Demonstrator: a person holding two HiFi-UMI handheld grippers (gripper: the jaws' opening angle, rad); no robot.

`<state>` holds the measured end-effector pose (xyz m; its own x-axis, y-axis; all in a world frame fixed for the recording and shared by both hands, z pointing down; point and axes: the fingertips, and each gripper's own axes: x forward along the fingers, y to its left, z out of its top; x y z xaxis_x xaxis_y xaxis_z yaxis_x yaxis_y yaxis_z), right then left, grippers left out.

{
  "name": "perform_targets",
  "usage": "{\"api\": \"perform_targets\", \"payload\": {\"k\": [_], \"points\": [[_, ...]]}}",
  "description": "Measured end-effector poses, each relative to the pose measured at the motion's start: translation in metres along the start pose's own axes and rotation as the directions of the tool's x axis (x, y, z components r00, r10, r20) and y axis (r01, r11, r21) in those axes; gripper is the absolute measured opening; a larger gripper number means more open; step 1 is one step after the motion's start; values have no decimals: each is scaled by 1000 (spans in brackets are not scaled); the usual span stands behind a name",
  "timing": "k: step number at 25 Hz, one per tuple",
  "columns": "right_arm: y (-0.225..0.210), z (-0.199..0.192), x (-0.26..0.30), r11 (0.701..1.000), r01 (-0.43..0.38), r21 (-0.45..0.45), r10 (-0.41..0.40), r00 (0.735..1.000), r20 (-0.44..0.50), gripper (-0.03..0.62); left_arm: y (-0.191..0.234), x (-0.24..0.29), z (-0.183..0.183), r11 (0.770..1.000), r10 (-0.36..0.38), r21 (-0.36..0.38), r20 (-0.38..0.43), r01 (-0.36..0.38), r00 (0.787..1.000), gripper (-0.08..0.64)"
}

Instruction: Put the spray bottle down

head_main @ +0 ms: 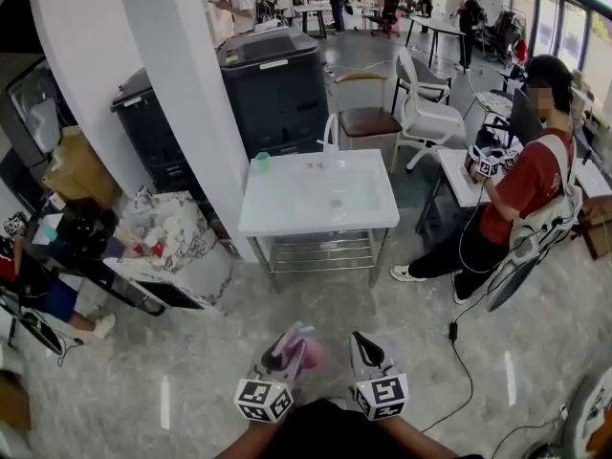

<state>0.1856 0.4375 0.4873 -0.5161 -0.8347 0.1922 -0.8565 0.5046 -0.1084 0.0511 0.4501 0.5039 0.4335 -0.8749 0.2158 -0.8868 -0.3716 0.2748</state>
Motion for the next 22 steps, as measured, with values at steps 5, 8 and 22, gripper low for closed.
{"api": "perform_targets", "payload": {"k": [5,8,22], "points": [[-9,-6,1,999,41,22,-41,999,-18,-2,5,7,-1,1000,-6,4,-19,7,1000,183],[-15,-10,9,998,63,28,-62,998,-19,-3,13,14,-1,1000,-6,-1,-19,6,1000,183],[-55,3,116,994,107,-21,-109,990,-87,-3,78,103,31,999,-50,-8,-13,50,999,183]]}}
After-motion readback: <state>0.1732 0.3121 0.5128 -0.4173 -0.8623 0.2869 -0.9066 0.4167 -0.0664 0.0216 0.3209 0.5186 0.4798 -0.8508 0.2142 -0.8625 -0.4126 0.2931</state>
